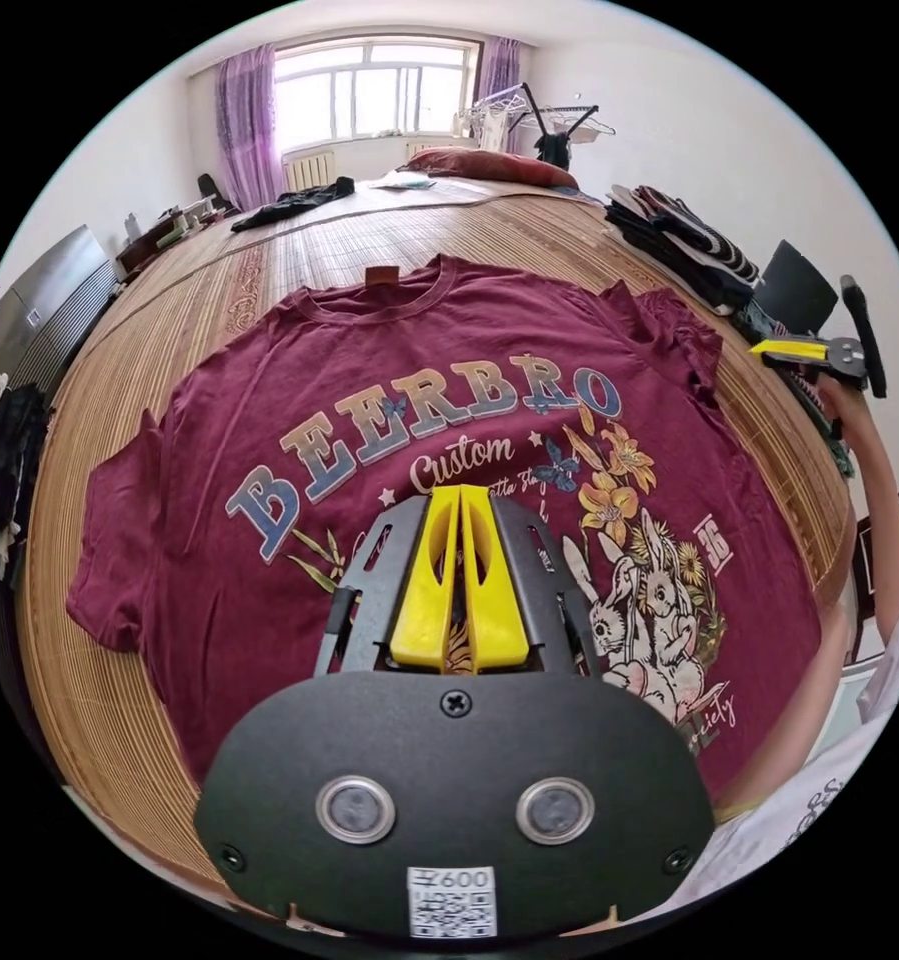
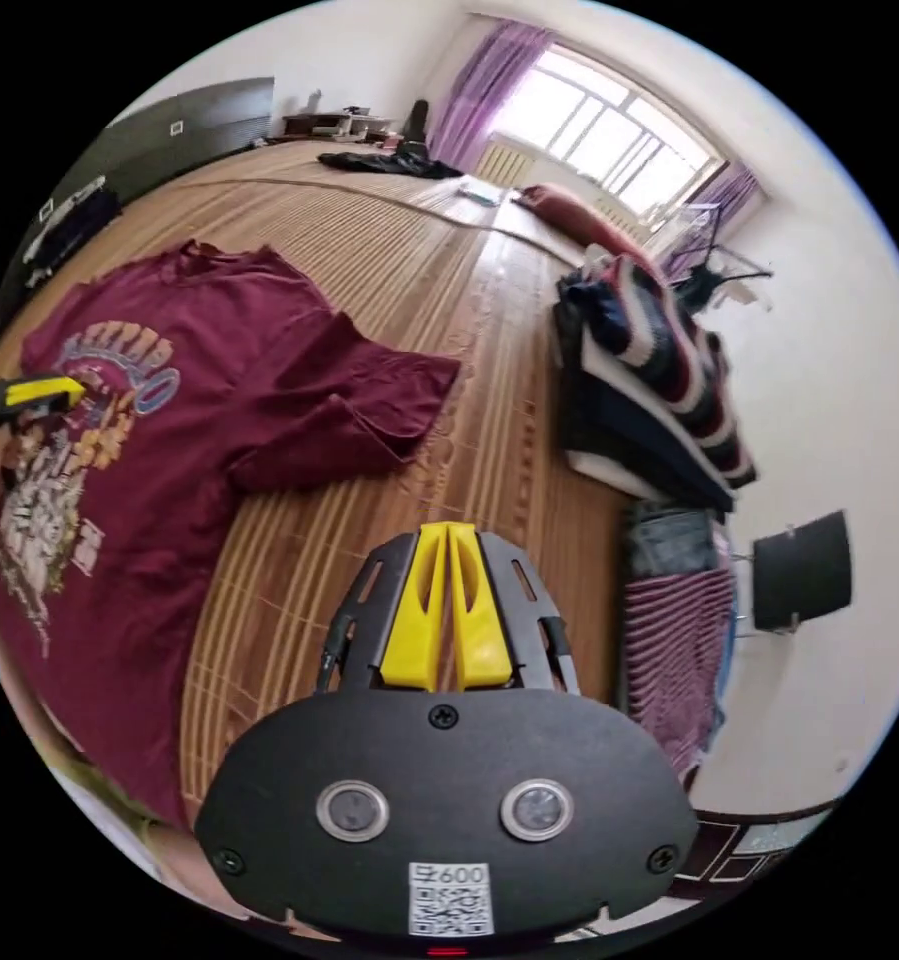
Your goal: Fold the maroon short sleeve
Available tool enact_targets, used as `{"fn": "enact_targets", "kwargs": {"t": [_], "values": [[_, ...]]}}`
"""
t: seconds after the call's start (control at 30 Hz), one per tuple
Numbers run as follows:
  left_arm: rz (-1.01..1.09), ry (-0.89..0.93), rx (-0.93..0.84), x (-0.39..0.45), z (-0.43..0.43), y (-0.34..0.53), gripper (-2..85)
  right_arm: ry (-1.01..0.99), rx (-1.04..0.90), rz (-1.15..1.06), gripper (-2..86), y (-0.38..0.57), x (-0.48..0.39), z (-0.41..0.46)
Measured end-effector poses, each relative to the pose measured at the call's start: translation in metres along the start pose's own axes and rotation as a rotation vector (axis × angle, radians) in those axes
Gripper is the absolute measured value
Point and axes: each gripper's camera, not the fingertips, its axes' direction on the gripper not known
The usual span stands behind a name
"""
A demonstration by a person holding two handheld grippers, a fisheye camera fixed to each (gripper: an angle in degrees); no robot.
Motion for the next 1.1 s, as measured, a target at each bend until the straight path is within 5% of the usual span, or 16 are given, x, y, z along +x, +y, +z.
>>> {"fn": "enact_targets", "kwargs": {"t": [0.23, 0.47, 0.63, 0.87, 1.0, 1.1], "values": [[0.033, -0.066, 0.002, 0.012, -0.001, -0.001, 0.5, -0.390, 0.152, -0.013, -0.9, -0.079, -0.062, -0.006], [0.046, -0.094, 0.004, 0.011, -0.003, -0.001, 0.5, -0.133, -0.216, -0.192, -0.8, -0.111, -0.105, 0.039], [0.057, -0.116, 0.006, 0.006, -0.007, -0.001, 0.5, -0.276, -0.386, -0.256, -0.9, -0.072, -0.054, 0.015], [0.060, -0.123, 0.006, -0.010, -0.014, -0.002, 0.5, -0.257, -0.086, -0.159, -0.9, -0.081, -0.055, -0.033], [0.043, -0.087, 0.007, -0.030, -0.020, -0.003, 0.5, -0.126, -0.225, -0.165, -0.9, -0.080, -0.075, 0.044], [0.027, -0.055, 0.009, -0.048, -0.025, -0.004, 0.5, -0.132, -0.067, -0.053, -0.9, -0.065, -0.061, 0.044]]}}
